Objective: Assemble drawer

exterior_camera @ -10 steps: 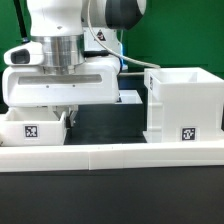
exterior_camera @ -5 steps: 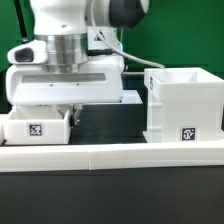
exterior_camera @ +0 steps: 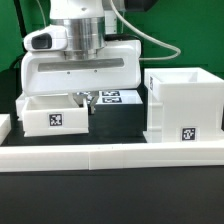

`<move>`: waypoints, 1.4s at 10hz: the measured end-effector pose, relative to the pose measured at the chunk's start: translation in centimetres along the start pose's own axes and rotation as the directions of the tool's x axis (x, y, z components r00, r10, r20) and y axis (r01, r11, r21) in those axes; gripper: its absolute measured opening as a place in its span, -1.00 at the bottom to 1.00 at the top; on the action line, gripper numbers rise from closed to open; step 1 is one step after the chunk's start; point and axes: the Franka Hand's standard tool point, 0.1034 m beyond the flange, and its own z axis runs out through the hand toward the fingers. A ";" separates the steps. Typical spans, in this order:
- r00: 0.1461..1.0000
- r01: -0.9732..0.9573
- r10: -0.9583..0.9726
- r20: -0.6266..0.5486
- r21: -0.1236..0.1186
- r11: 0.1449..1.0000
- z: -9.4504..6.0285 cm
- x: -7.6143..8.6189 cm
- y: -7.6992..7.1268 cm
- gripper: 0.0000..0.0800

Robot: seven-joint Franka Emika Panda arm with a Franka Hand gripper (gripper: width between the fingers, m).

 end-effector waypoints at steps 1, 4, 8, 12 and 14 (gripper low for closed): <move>1.000 0.003 -0.003 0.000 0.000 1.000 0.0 0.0 0.0 -0.89; 0.963 0.271 -0.270 0.012 -0.013 0.963 0.2 -0.2 -0.7 -0.89; 0.883 0.469 -0.469 0.012 -0.025 0.883 0.4 -0.4 -0.3 -0.89; 0.703 0.712 -0.711 0.038 -0.038 0.702 0.5 -0.3 -1.2 -0.89; 0.612 0.791 -0.789 0.049 -0.034 0.611 0.5 -0.4 -0.8 -0.89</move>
Offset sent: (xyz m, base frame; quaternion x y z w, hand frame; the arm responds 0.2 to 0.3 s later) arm -0.0066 0.0154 0.0026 -0.0244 -0.0123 -0.2428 0.9697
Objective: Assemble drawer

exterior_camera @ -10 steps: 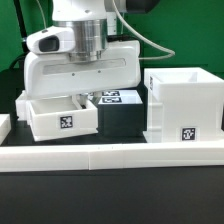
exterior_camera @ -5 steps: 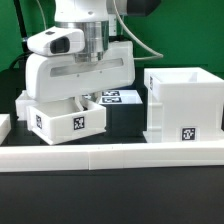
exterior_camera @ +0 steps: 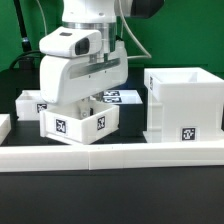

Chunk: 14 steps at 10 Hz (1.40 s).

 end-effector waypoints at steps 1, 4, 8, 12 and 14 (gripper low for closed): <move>0.998 0.060 -0.060 0.004 -0.001 0.998 0.0 -0.1 0.0 -0.89; 0.941 0.336 -0.336 0.035 -0.006 0.942 0.1 0.6 -0.3 -0.89; 0.880 0.473 -0.472 0.049 0.009 0.881 0.3 0.1 -0.2 -0.89; 0.891 0.452 -0.452 0.044 0.018 0.892 0.5 0.8 -1.0 -0.89; 0.892 0.451 -0.451 0.044 0.018 0.893 0.6 0.7 -1.0 -0.89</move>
Offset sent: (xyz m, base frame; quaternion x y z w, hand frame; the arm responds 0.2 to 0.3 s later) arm 0.0073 0.0224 0.0058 -0.0054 -0.0171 -0.2715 0.9623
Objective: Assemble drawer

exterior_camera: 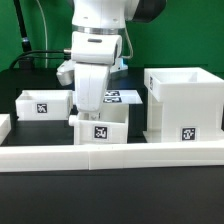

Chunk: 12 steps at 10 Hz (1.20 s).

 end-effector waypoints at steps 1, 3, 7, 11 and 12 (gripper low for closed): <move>1.000 0.006 -0.006 -0.004 -0.004 1.000 0.1 0.5 -0.1 -0.89; 1.000 0.009 -0.010 -0.013 -0.037 0.999 0.1 1.1 0.0 -0.89; 1.000 0.017 -0.019 -0.022 -0.060 0.998 0.0 2.2 0.1 -0.89; 1.000 0.018 -0.019 -0.022 -0.054 0.998 0.1 2.3 0.2 -0.89; 0.999 0.022 -0.023 -0.023 -0.055 0.998 0.1 2.6 0.5 -0.89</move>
Offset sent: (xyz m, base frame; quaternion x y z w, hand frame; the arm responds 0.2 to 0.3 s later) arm 0.0000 0.0000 0.0000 0.0000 0.0000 0.0000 1.0000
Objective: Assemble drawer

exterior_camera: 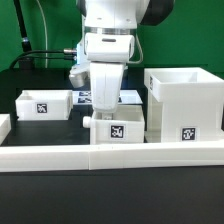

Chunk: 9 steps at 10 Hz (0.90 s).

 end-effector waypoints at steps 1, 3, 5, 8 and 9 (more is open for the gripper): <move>1.000 0.002 -0.002 -0.002 -0.005 1.000 -0.1 0.1 0.2 -0.89; 1.000 -0.001 0.001 -0.001 -0.003 1.000 0.0 0.0 0.1 -0.89; 1.000 0.006 -0.006 -0.002 0.005 1.000 0.2 0.4 0.0 -0.89; 1.000 0.008 -0.008 -0.005 0.011 1.000 0.4 0.7 0.1 -0.89; 1.000 0.006 -0.006 -0.005 0.012 1.000 0.4 0.6 0.1 -0.89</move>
Offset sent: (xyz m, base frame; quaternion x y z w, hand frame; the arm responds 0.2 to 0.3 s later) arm 0.0000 0.0000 0.0000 0.0000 0.0000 0.0000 1.0000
